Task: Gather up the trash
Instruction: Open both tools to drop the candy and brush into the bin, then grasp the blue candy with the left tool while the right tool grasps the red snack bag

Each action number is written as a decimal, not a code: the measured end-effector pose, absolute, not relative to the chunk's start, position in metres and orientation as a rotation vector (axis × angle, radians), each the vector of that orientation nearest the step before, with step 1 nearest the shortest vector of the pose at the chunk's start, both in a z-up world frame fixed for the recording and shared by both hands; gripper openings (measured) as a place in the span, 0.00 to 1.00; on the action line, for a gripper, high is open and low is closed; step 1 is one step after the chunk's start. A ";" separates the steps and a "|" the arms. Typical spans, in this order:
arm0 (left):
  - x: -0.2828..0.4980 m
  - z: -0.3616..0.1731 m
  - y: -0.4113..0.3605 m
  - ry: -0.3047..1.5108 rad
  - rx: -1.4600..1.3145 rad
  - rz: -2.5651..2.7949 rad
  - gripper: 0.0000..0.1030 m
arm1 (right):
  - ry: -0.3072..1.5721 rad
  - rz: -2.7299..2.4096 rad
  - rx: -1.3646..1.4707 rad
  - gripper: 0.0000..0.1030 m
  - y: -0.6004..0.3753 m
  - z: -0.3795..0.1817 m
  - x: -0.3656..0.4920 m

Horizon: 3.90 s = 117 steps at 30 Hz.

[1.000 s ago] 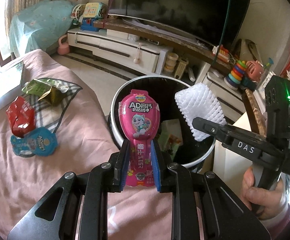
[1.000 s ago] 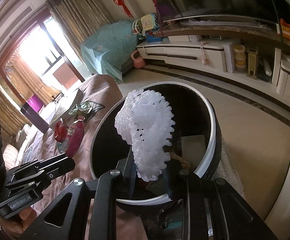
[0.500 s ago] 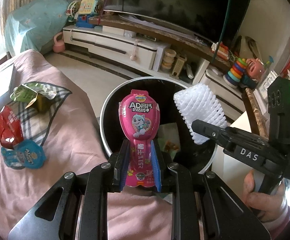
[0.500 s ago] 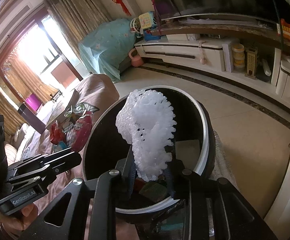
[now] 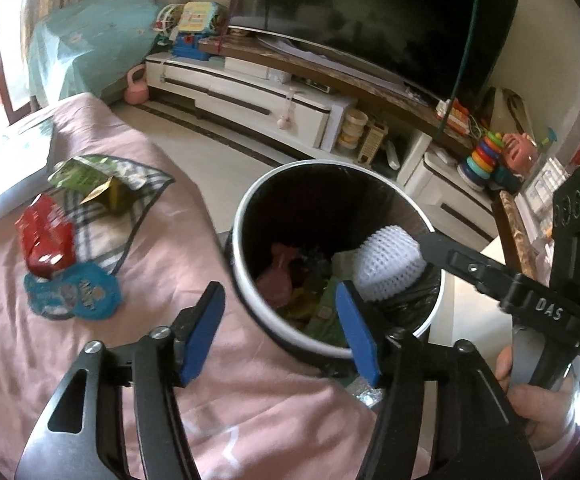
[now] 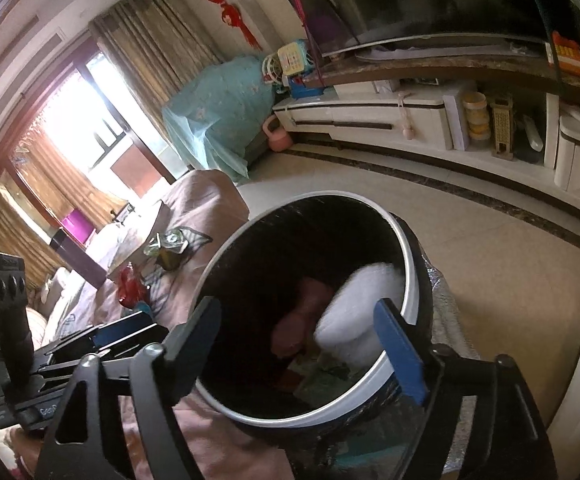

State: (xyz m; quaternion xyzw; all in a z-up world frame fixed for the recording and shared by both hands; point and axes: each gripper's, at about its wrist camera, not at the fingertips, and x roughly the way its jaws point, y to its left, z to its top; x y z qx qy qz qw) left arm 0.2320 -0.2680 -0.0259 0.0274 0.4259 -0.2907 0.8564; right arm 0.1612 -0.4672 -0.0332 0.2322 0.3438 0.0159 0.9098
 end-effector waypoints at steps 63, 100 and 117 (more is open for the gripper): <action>0.233 -0.085 0.009 0.995 -0.272 -0.207 0.65 | 0.934 0.513 0.229 0.83 -0.230 -0.079 0.291; 0.264 -0.076 -0.089 0.961 -0.136 -0.288 0.75 | 0.824 0.333 0.347 0.36 -0.279 -0.055 0.265; 0.249 -0.083 -0.107 0.932 -0.032 -0.319 0.38 | 0.817 0.322 0.445 0.35 -0.303 -0.067 0.199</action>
